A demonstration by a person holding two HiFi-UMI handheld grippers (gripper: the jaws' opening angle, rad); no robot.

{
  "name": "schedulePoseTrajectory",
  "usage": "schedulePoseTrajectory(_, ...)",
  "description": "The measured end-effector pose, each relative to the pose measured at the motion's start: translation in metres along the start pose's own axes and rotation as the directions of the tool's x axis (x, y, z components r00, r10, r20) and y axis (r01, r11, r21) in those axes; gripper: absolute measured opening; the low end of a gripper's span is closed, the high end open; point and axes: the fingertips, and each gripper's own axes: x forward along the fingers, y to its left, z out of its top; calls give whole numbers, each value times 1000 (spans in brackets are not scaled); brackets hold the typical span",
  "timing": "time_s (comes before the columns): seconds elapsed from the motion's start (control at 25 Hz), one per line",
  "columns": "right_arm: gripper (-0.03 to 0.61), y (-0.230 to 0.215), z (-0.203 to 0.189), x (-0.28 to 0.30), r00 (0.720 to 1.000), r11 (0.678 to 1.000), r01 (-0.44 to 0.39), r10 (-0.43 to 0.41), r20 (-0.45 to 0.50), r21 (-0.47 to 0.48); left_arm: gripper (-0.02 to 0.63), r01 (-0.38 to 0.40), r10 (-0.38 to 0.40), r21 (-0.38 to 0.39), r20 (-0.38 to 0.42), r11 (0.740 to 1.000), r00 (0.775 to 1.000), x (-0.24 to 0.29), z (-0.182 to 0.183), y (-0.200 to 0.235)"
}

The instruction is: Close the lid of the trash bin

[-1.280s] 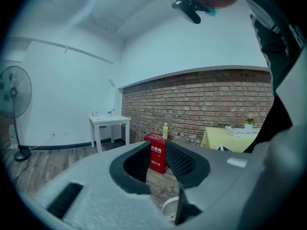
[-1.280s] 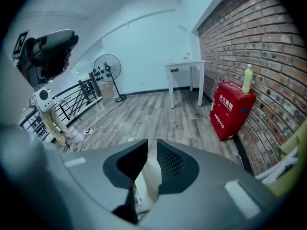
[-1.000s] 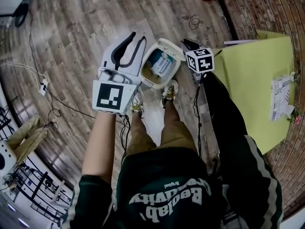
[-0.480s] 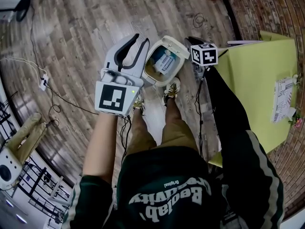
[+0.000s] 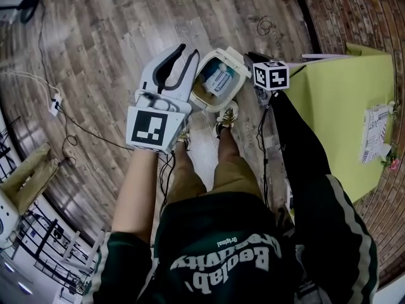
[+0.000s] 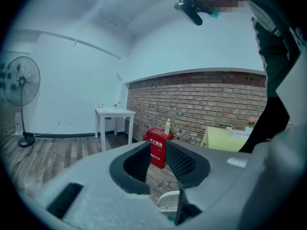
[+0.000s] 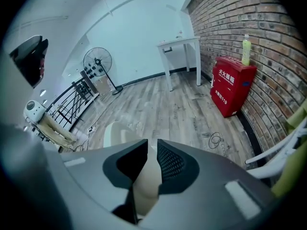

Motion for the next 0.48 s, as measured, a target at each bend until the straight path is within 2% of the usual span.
schedulePoseTrajectory(0.48, 67, 26, -32, 6, 999, 999, -32, 32, -30, 18, 101, -13, 12, -20, -18, 1000, 1000, -14, -20, 2)
